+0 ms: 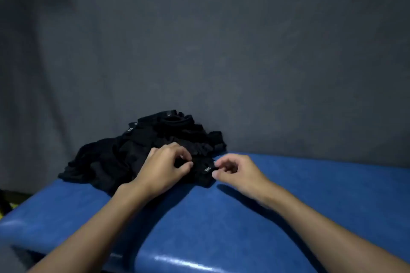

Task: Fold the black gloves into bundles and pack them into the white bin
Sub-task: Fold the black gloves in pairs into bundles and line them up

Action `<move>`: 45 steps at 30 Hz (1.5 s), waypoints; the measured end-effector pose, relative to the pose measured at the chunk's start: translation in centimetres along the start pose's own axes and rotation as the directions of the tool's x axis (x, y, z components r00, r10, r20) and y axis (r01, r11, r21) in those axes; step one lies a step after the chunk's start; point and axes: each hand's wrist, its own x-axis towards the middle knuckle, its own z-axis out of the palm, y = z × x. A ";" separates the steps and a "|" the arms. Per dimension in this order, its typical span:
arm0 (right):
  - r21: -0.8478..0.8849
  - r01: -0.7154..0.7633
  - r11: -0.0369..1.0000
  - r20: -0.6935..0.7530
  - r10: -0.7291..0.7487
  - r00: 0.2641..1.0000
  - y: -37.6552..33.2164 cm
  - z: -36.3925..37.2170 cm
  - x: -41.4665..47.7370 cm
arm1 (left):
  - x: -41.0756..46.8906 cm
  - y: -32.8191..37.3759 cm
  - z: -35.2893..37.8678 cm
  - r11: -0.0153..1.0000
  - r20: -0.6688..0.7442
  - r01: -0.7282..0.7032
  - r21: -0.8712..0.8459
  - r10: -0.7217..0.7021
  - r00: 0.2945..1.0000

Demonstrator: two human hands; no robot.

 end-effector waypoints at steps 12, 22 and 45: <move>-0.468 0.067 0.881 -0.140 -0.148 0.979 -1.0 3.3 1.3 | -1.0 -0.9 0.0 0.971 0.105 -0.160 0.176 0.143 0.984; -0.109 0.162 0.981 -0.229 -0.184 0.956 -3.6 -2.1 -2.1 | 0.0 4.3 -2.0 0.976 -0.234 -0.203 -0.075 0.181 0.955; 0.111 0.154 0.982 -0.212 -0.128 0.969 -4.0 -11.6 -7.9 | 2.9 14.6 1.3 0.630 0.037 0.055 -0.774 -0.042 0.998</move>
